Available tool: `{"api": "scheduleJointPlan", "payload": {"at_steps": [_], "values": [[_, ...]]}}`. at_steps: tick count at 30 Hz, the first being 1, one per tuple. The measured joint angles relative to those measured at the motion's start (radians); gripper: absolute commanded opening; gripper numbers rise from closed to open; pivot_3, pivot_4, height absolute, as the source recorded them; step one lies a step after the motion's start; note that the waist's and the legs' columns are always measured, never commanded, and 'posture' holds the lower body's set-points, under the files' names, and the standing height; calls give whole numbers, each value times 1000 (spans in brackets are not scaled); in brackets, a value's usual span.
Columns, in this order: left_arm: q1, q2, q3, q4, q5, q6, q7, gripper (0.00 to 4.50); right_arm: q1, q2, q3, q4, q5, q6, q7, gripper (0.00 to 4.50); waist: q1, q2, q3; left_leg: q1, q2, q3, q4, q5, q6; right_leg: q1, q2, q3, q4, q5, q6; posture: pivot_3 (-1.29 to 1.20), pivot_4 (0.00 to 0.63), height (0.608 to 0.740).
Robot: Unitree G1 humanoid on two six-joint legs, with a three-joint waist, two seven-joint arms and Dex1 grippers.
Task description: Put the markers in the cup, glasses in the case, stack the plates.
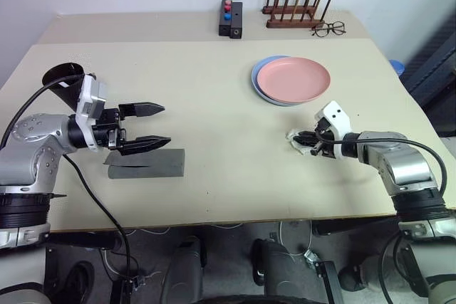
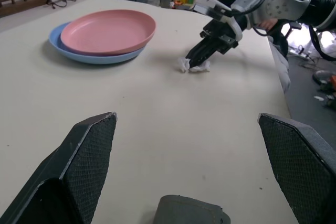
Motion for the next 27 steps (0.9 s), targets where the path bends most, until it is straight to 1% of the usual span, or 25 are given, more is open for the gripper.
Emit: {"api": "scheduleJointPlan", "payload": {"at_steps": [4,6,9,10,13,16,17,18,19,23,24,27], "values": [[0,-1,3,0,-1,0,15,4500,-97,12,-69,4,71,41,0,51,0,0,0,0,0,0,0,0,0,0,0,0,0,0,0,0,150,740],[-4,-5,8,0,-3,0,30,4500,-203,39,-119,51,98,33,-29,51,-3,0,0,0,0,0,0,0,0,0,0,0,0,0,0,0,150,740],[-27,-26,11,10,-2,-7,57,4500,-358,87,-157,214,71,-73,-117,51,-3,0,0,1,0,0,-1,0,0,0,0,0,1,0,0,0,150,740],[-35,-34,13,17,-1,-17,72,4500,-414,106,-158,298,44,-131,-162,51,-2,0,0,0,0,0,-1,0,0,0,0,0,0,0,0,0,150,740],[-46,-44,13,26,2,-29,100,4500,-478,152,-154,488,-17,-259,-233,51,0,0,0,0,0,0,-1,0,0,0,0,0,0,1,2,0,150,740],[-52,-47,13,27,7,-41,123,4500,-513,202,-149,660,-65,-358,-290,817,-5,0,0,0,0,0,-1,0,0,0,0,0,0,2,4,0,150,740],[-53,-49,12,27,8,-42,127,4500,-520,210,-140,704,-86,-393,-308,1321,-6,0,0,0,0,0,-2,0,0,0,0,0,1,2,5,0,150,740],[-53,-49,12,27,8,-42,134,4500,-524,211,-125,744,-111,-430,-321,1732,-6,0,0,0,0,0,-2,0,0,0,0,0,1,2,5,0,150,740],[-53,-49,12,27,8,-40,140,4500,-528,211,-110,789,-139,-470,-333,2322,-6,0,0,0,0,0,-2,0,0,-1,0,0,2,2,5,0,150,740],[-49,-49,18,23,-1,-20,150,4500,-535,211,-99,894,-183,-544,-358,4326,-7,0,0,0,0,0,-2,0,0,-1,0,0,2,2,5,0,150,740],[-49,-49,20,22,-2,-19,153,4500,-537,211,-101,904,-185,-550,-359,4425,-8,0,0,0,0,0,-2,0,0,-1,0,0,2,2,5,0,150,740],[-49,-49,28,18,-8,-17,163,4500,-550,204,-116,908,-185,-553,-354,4425,-8,0,0,1,0,0,-2,0,0,-1,0,0,3,2,5,0,150,740]]}}
